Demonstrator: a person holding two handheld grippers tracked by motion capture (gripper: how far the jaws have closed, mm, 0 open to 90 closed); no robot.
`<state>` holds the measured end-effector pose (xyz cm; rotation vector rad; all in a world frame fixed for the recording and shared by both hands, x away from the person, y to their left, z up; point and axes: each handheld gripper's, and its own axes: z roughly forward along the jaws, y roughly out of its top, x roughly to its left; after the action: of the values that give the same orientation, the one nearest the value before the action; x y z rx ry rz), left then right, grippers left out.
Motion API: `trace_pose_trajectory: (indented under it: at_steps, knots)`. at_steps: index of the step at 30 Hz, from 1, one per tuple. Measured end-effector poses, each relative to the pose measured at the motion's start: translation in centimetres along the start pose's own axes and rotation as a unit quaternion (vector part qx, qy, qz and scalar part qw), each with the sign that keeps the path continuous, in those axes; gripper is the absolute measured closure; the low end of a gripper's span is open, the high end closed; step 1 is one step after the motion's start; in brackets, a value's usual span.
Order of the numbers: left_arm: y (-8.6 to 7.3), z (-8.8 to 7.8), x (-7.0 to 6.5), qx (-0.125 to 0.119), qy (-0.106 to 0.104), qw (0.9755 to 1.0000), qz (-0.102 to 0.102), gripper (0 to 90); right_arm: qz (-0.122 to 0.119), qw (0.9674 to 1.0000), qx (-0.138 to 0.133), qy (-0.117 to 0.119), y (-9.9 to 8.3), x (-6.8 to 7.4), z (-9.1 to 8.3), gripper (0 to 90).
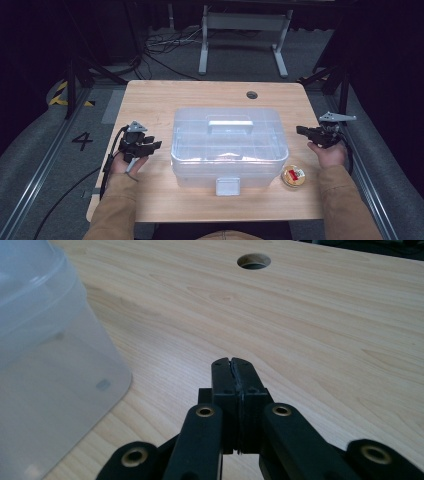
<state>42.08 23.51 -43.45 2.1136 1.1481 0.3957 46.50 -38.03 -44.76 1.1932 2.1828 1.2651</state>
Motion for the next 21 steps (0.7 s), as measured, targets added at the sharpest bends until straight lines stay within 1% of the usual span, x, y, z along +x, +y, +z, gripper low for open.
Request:
trace_pose_trajectory:
  at_steps: [1,2,3,4,5,6,8,10,12,13,15,16,17,18,19,21]
  knots:
    - [0.3,-0.1,0.1,0.009,0.000,1.0000,-0.003,60.3,-0.001,1.0000,0.001,-0.005,-0.3,-0.1,-0.4,87.0]
    - [0.6,-0.2,0.3,0.015,-0.005,0.9998,-0.009,60.3,-0.001,1.0000,0.001,-0.005,-0.3,-0.1,-0.4,87.0]
    - [0.9,-0.4,0.4,0.017,-0.010,0.9997,-0.012,58.4,0.002,1.0000,0.004,-0.006,-0.4,-0.2,-0.6,86.5]
    - [1.1,-0.5,0.5,0.022,-0.006,0.9997,-0.011,56.5,0.002,0.9999,0.005,-0.009,-0.5,-0.3,-0.7,85.9]
    - [1.3,-0.7,0.7,0.026,-0.001,0.9995,-0.016,53.1,0.005,0.9999,0.004,-0.010,-0.6,-0.3,-0.9,85.5]
    - [1.4,-0.8,0.7,0.027,-0.004,0.9995,-0.019,49.9,0.009,0.9999,0.001,-0.008,-0.7,-0.4,-1.1,85.2]
    - [1.6,-1.3,0.8,0.021,-0.005,0.9997,-0.016,48.9,0.010,0.9999,0.002,-0.006,-0.7,-0.4,-1.3,84.7]
    - [1.8,-1.7,0.9,0.019,-0.013,0.9996,-0.019,51.3,0.009,0.9999,0.003,-0.007,-0.7,-0.3,-1.6,84.4]
    - [2.0,-2.0,1.0,0.019,-0.012,0.9996,-0.018,51.9,0.011,0.9999,0.003,-0.005,-0.8,-0.3,-1.8,84.3]
    - [2.2,-2.1,1.0,0.020,-0.016,0.9993,-0.027,52.0,0.011,0.9999,0.004,-0.004,-0.8,-0.2,-1.9,84.3]
    - [2.5,-2.5,1.3,0.030,-0.046,0.9972,-0.051,52.0,0.010,0.9999,0.010,-0.006,-0.9,-0.1,-1.9,84.2]
    - [2.6,-2.6,1.3,0.031,-0.048,0.9969,-0.054,53.5,0.011,0.9999,0.010,-0.005,-0.8,0.0,-2.0,84.0]
    - [2.8,-2.7,1.2,0.035,-0.046,0.9970,-0.051,53.8,0.012,0.9999,0.010,-0.004,-0.8,0.0,-2.0,83.9]
    - [3.1,-3.0,1.1,0.040,-0.041,0.9974,-0.043,53.8,0.012,0.9999,0.010,-0.004,-0.8,0.0,-2.0,83.8]
    - [3.4,-3.2,1.0,0.040,-0.040,0.9976,-0.040,53.8,0.012,0.9999,0.011,-0.003,-0.7,0.1,-2.0,83.5]
    - [4.2,-4.1,0.7,0.032,-0.039,0.9984,-0.027,53.6,0.013,0.9998,0.013,-0.003,-0.7,0.1,-2.0,82.6]
